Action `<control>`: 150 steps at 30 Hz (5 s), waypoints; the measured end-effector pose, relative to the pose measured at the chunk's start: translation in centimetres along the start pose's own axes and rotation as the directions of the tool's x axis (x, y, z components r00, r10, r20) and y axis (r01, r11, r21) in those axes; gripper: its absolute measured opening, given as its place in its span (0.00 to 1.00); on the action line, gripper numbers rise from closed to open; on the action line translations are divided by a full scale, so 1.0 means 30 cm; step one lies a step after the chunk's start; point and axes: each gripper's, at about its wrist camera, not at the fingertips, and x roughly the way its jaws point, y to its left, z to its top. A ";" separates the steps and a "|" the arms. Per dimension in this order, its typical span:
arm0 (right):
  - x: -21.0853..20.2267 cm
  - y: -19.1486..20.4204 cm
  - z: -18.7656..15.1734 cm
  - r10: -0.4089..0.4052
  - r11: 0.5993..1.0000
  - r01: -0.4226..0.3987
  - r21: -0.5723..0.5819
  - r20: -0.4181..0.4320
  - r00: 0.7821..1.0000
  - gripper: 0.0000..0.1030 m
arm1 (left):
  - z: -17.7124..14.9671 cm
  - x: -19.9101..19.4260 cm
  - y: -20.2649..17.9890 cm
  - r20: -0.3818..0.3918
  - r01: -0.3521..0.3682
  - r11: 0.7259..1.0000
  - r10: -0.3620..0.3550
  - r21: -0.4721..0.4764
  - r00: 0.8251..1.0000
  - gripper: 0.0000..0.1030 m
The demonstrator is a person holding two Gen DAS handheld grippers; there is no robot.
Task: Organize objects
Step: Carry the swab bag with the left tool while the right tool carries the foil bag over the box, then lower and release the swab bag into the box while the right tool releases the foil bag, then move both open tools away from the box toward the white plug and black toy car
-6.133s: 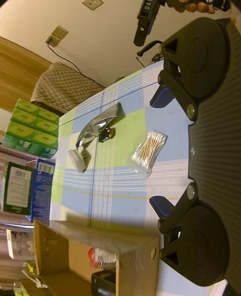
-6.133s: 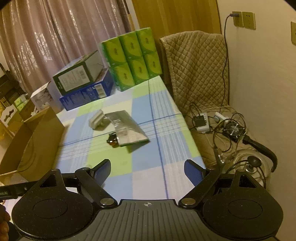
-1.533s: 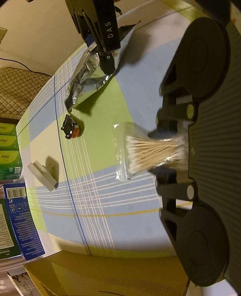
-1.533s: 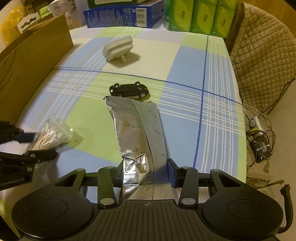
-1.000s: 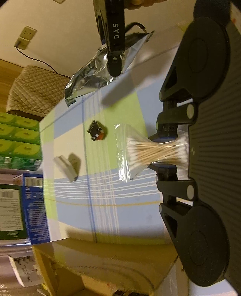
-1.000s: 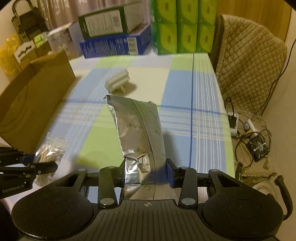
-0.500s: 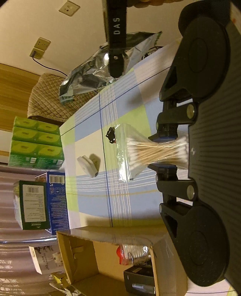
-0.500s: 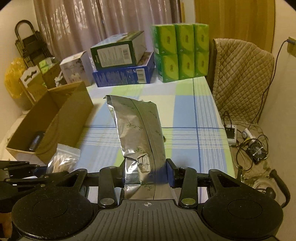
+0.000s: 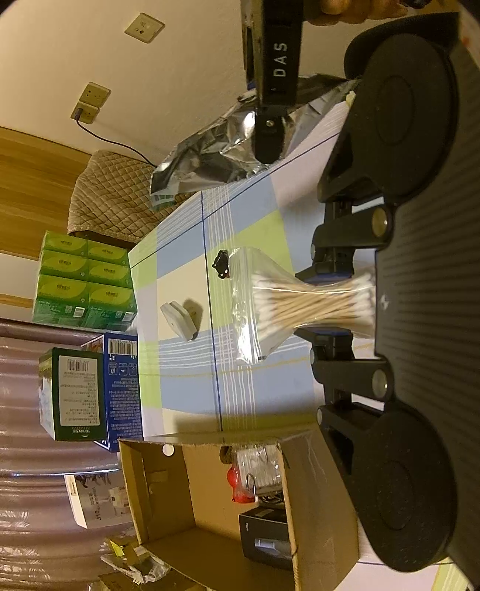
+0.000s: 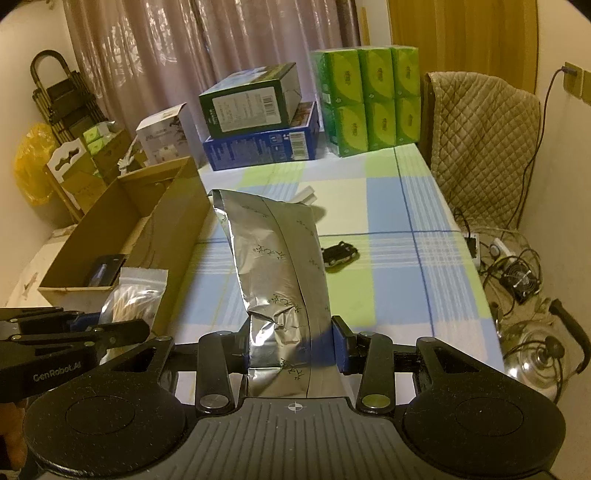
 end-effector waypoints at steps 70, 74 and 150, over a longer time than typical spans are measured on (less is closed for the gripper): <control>0.362 0.679 0.334 0.300 0.954 -0.301 -0.012 -0.018 0.954 0.36 | 0.154 -0.203 0.705 0.026 -0.251 0.965 0.253 -0.072 0.967 0.18; 0.391 0.674 0.345 0.297 0.955 -0.298 0.000 -0.023 0.954 0.36 | 0.166 -0.177 0.709 0.019 -0.247 0.967 0.249 -0.069 0.968 0.18; 0.409 0.557 0.300 0.277 0.954 -0.271 0.130 -0.029 0.961 0.58 | 0.124 -0.194 0.736 0.047 -0.241 0.956 0.251 -0.167 0.967 0.51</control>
